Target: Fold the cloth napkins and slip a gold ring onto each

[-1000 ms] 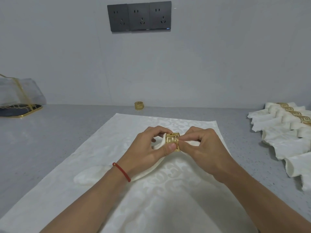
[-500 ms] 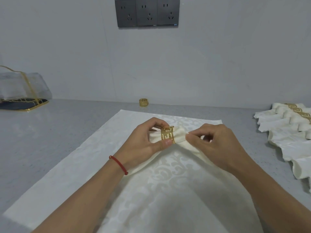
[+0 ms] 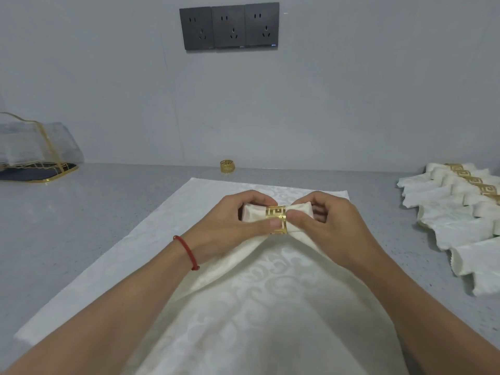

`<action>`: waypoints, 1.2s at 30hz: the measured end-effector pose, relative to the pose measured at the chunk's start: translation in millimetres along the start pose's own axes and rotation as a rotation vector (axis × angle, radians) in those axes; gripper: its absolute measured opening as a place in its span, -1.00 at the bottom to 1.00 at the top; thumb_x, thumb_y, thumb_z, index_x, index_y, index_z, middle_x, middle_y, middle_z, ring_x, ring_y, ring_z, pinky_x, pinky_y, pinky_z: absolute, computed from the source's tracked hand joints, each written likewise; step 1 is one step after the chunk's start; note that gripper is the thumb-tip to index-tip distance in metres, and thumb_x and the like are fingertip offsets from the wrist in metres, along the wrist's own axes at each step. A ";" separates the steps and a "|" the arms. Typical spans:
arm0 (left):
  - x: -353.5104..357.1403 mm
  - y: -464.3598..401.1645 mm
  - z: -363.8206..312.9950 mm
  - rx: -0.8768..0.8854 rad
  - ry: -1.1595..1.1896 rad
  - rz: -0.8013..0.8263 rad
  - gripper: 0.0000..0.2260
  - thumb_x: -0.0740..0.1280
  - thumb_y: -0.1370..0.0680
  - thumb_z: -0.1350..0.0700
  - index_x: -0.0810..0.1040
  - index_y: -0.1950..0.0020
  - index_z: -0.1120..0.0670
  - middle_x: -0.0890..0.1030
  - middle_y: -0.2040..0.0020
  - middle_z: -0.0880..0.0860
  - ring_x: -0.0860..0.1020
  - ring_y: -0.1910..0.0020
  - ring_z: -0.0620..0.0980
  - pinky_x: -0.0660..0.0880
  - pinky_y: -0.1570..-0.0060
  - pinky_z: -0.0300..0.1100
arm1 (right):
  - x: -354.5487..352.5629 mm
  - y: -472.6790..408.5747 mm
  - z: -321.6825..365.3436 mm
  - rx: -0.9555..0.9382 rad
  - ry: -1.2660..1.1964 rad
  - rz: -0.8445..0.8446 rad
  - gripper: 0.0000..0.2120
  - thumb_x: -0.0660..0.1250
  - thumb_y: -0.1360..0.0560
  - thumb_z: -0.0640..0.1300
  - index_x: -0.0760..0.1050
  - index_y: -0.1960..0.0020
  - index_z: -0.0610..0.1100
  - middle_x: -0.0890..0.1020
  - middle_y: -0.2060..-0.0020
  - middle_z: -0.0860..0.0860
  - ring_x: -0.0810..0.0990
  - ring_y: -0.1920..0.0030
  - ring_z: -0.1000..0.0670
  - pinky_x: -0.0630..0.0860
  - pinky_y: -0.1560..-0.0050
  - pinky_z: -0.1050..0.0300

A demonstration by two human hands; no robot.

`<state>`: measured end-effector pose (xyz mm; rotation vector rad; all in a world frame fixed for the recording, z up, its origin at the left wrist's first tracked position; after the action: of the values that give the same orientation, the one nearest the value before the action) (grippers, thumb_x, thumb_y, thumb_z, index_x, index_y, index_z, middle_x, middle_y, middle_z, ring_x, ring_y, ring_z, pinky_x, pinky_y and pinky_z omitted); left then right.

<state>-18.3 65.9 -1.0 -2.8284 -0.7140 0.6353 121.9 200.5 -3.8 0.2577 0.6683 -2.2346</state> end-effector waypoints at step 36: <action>112.2 11.3 -82.1 -0.214 0.332 0.042 -0.79 0.45 -0.48 0.33 0.63 -0.11 0.30 0.70 -0.02 0.23 0.68 -0.03 0.14 0.60 -0.12 -0.08 | -149.6 87.9 28.4 0.218 0.031 0.147 -0.77 0.38 -0.60 0.06 0.71 -0.07 -0.06 0.77 0.10 -0.02 0.71 0.12 0.07 0.54 -0.06 0.05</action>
<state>111.7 106.5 29.1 -3.0392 -0.6987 0.0891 288.8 229.5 43.5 0.4366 0.4078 -2.1650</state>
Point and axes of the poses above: each hand's wrist, its own y-axis away from the middle knuckle, its own x-axis out of the palm, z = x × y, the point moved 5 cm from there along -y, towards the middle knuckle
